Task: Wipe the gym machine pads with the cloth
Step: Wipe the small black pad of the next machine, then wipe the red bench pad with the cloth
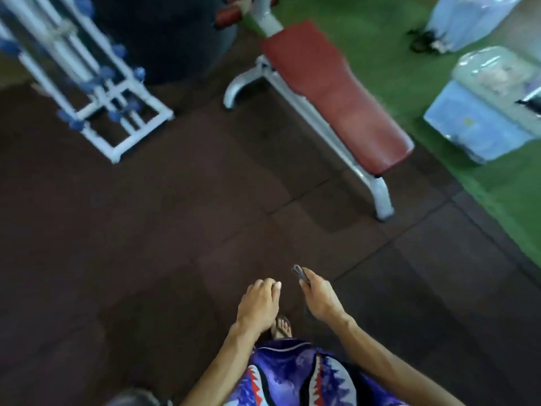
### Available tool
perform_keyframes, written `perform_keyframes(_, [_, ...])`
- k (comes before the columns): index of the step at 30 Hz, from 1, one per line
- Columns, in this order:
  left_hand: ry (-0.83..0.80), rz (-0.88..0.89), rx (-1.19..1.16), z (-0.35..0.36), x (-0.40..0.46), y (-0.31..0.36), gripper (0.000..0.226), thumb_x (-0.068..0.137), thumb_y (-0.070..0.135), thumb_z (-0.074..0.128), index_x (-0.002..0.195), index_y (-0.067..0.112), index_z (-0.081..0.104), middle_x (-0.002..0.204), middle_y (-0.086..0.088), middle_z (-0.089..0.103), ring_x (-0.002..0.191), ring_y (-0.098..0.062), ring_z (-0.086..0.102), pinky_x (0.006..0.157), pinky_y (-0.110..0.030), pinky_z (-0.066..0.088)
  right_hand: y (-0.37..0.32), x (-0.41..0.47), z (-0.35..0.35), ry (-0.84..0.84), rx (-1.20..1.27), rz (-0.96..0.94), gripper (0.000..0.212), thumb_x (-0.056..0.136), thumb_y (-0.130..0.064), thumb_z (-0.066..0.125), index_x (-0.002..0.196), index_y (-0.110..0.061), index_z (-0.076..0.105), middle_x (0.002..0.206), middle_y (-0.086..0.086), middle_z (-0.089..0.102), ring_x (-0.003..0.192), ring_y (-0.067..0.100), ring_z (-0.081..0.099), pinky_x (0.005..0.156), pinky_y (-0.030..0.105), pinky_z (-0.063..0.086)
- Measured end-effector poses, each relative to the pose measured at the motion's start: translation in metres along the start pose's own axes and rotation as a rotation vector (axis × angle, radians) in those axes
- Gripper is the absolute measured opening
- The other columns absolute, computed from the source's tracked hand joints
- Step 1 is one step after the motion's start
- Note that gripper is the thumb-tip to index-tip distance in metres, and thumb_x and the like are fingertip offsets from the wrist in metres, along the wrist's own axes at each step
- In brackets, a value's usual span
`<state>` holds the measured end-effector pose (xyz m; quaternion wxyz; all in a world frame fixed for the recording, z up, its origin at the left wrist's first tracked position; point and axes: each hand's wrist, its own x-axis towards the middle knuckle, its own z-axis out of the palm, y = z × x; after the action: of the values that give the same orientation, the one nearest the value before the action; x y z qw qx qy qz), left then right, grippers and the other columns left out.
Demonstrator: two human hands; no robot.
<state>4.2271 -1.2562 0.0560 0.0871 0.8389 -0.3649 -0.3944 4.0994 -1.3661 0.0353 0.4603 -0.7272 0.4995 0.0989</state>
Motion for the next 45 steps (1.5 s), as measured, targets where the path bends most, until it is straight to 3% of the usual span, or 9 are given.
perform_keyframes(5, [-0.018, 0.187, 0.152, -0.053, 0.084, 0.076, 0.041, 0.104, 0.043, 0.030, 0.117, 0.018, 0.061, 0.116, -0.010, 0.064, 0.112, -0.031, 0.059, 0.095, -0.046, 0.048, -0.013, 0.046, -0.067, 0.202, 0.153, 0.037, 0.037, 0.100, -0.020, 0.049, 0.137, -0.016, 0.052, 0.124, 0.008, 0.065, 0.116, 0.025, 0.061, 0.099, 0.037, 0.047])
perform_keyframes(13, [-0.147, 0.397, 0.366, -0.122, 0.221, 0.152, 0.042, 0.105, 0.043, 0.030, 0.125, 0.018, 0.057, 0.123, -0.009, 0.061, 0.119, -0.030, 0.055, 0.103, -0.043, 0.043, -0.044, 0.141, -0.136, 0.411, 0.318, 0.168, 0.030, 0.099, -0.020, 0.051, 0.128, -0.013, 0.057, 0.121, 0.009, 0.067, 0.115, 0.026, 0.061, 0.099, 0.039, 0.047])
perform_keyframes(24, [-0.260, 0.544, 0.628, -0.209, 0.390, 0.235, 0.040, 0.105, 0.043, 0.031, 0.125, 0.019, 0.056, 0.124, -0.007, 0.060, 0.120, -0.030, 0.054, 0.102, -0.045, 0.041, -0.082, 0.261, -0.195, 0.490, 0.553, 0.380, 0.037, 0.099, -0.029, 0.049, 0.135, -0.025, 0.054, 0.120, 0.002, 0.066, 0.114, 0.020, 0.062, 0.099, 0.034, 0.048])
perform_keyframes(31, [-0.268, 0.597, 0.658, -0.201, 0.489, 0.313, 0.039, 0.105, 0.043, 0.031, 0.124, 0.021, 0.057, 0.121, -0.004, 0.061, 0.116, -0.027, 0.055, 0.100, -0.042, 0.040, -0.060, 0.350, -0.266, 0.545, 0.690, 0.398, 0.033, 0.100, -0.025, 0.048, 0.131, -0.026, 0.056, 0.109, 0.002, 0.068, 0.099, 0.019, 0.064, 0.093, 0.039, 0.052])
perform_keyframes(38, [-0.121, 0.753, 0.635, -0.148, 0.633, 0.380, 0.044, 0.102, 0.044, 0.033, 0.127, 0.018, 0.059, 0.124, -0.005, 0.061, 0.114, -0.028, 0.057, 0.098, -0.044, 0.043, 0.008, 0.460, -0.314, 0.640, 0.689, 0.423, 0.040, 0.102, -0.018, 0.046, 0.141, -0.018, 0.050, 0.137, 0.009, 0.058, 0.137, 0.025, 0.045, 0.116, 0.037, 0.034])
perform_keyframes(42, [-0.021, 0.881, 0.617, -0.112, 0.729, 0.416, 0.043, 0.102, 0.038, 0.040, 0.135, 0.014, 0.056, 0.144, -0.013, 0.050, 0.135, -0.030, 0.045, 0.109, -0.047, 0.037, 0.061, 0.542, -0.327, 0.772, 0.673, 0.453, 0.047, 0.103, -0.016, 0.046, 0.149, -0.011, 0.040, 0.155, 0.006, 0.041, 0.151, 0.023, 0.020, 0.118, 0.020, 0.016])
perform_keyframes(45, [0.026, 0.999, 0.657, -0.088, 0.800, 0.432, 0.046, 0.103, 0.036, 0.043, 0.145, 0.016, 0.047, 0.156, -0.017, 0.035, 0.147, -0.032, 0.030, 0.118, -0.050, 0.027, 0.098, 0.598, -0.334, 0.916, 0.654, 0.455, 0.049, 0.103, -0.016, 0.045, 0.151, -0.011, 0.036, 0.158, 0.006, 0.035, 0.152, 0.024, 0.014, 0.117, 0.017, 0.013])
